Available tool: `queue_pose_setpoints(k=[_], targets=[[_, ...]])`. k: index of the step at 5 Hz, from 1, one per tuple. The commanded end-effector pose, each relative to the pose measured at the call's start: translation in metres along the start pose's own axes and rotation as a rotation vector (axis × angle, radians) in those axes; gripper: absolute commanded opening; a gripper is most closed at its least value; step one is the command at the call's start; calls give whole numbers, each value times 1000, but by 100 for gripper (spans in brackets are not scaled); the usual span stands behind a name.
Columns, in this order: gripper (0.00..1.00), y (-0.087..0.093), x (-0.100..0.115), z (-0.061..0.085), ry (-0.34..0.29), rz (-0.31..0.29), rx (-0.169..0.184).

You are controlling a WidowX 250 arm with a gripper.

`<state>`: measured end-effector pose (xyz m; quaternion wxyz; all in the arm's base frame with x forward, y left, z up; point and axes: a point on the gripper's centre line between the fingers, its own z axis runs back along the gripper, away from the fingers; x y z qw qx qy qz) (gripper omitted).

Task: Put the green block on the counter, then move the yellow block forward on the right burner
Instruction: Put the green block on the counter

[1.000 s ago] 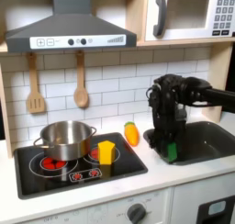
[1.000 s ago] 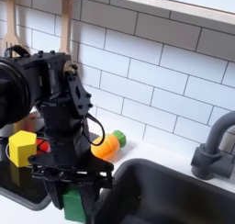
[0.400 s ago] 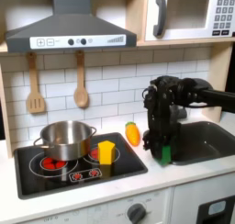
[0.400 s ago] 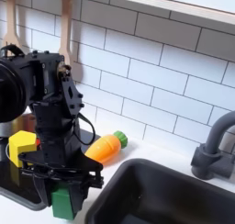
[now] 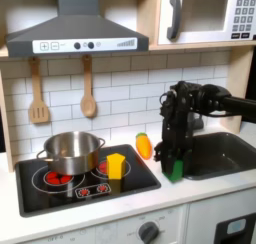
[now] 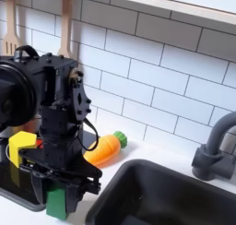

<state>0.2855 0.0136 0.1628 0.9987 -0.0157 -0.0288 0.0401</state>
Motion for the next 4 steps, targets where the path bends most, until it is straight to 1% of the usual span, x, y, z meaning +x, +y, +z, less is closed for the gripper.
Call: queue_pose_setpoints(k=[1,2,3,4], targets=[[0,2,0,-2,-6,-6,-7],[0,7,-1,-8,4,1,-19],[0,3,-1,-11,14,-13,-30],[0,5,-2,-13,15,-13,-29]])
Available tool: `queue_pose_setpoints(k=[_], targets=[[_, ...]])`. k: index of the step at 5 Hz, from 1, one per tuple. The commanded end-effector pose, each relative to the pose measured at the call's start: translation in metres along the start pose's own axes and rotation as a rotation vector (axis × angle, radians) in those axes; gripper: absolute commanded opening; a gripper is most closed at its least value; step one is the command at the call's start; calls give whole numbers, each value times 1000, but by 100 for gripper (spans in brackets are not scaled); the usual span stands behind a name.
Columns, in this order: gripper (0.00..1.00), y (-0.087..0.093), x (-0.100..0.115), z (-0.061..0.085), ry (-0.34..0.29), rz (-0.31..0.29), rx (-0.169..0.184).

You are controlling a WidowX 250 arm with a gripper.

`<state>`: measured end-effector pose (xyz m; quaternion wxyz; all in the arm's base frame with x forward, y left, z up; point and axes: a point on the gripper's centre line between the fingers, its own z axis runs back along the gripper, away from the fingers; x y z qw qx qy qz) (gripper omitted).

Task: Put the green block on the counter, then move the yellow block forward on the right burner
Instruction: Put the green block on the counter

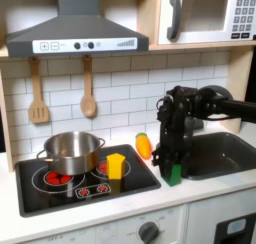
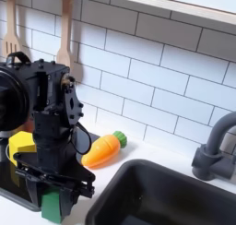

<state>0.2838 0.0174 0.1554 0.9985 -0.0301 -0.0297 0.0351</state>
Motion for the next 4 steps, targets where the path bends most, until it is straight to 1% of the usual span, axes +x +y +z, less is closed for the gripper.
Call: queue_pose_setpoints(k=[1,2,3,4], targets=[[0,1,0,-6,12,1,4],[0,2,1,-9,18,2,7],[49,2,1,-8,7,13,0],[100,-1,2,-5,-11,7,-2]])
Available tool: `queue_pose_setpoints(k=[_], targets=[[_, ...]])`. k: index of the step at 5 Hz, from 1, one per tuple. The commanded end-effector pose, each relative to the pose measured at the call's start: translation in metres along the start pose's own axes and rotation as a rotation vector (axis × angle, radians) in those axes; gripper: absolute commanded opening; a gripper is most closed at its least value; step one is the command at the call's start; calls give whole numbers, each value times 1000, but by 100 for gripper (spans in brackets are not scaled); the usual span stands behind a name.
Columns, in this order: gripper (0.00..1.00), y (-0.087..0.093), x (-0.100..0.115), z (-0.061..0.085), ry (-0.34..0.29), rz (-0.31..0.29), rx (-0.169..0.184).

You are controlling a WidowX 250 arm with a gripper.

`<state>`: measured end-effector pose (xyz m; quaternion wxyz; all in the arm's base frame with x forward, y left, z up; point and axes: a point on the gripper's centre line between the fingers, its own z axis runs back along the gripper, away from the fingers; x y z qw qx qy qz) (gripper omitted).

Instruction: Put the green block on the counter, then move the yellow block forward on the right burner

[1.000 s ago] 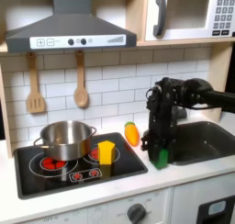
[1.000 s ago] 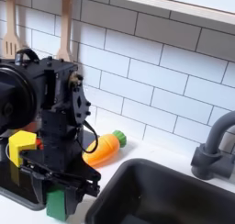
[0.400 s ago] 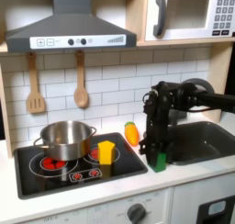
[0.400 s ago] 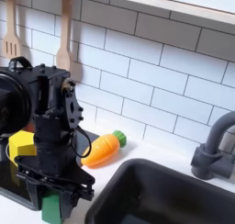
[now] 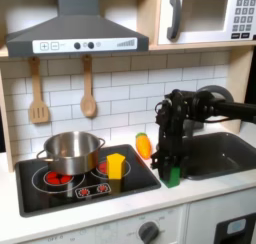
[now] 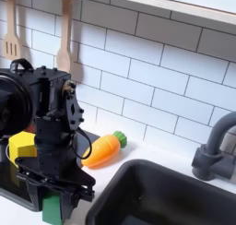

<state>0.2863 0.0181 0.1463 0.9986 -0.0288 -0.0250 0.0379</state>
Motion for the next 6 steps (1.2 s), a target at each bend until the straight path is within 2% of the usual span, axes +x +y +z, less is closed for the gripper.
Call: queue_pose_setpoints(k=[1,2,3,4,5,6], targets=[[100,0,1,3,-18,31,0],[100,0,2,3,-16,45,-3],[100,-2,2,10,-22,48,-13],[100,-3,5,25,-33,80,-76],[100,2,10,38,-55,111,-71],[100,8,16,47,-96,177,-35]])
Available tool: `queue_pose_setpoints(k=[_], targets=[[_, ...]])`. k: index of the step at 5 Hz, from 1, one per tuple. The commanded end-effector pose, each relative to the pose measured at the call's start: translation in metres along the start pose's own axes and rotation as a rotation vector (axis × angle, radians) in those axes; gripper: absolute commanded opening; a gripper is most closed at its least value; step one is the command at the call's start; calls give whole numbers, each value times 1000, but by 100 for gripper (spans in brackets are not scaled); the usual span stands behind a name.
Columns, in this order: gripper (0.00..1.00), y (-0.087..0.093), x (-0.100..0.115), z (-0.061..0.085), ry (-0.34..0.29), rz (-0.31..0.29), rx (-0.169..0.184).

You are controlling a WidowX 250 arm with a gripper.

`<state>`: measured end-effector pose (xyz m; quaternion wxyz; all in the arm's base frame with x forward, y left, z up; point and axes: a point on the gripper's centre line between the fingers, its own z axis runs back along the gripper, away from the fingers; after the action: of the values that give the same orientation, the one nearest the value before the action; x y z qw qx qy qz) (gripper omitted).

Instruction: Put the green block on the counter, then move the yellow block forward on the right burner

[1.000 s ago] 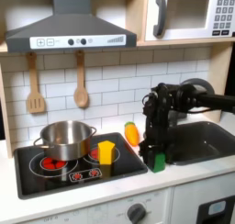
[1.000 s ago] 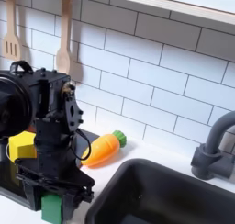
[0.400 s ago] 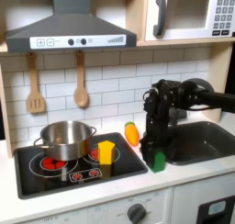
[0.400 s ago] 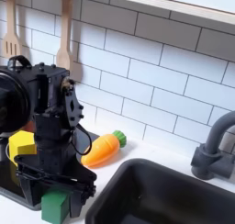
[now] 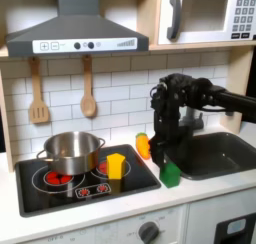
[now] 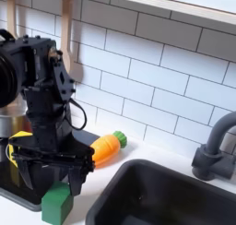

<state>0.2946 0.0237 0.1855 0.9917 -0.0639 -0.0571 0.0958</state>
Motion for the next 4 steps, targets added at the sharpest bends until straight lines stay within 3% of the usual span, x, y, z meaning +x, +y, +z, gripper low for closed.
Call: queue_pose_setpoints(k=[1,2,3,4], targets=[[100,10,12,4,-54,171,49],[100,9,19,4,-82,279,83],[100,8,26,1,-81,446,88],[100,6,34,-3,-69,490,73]])
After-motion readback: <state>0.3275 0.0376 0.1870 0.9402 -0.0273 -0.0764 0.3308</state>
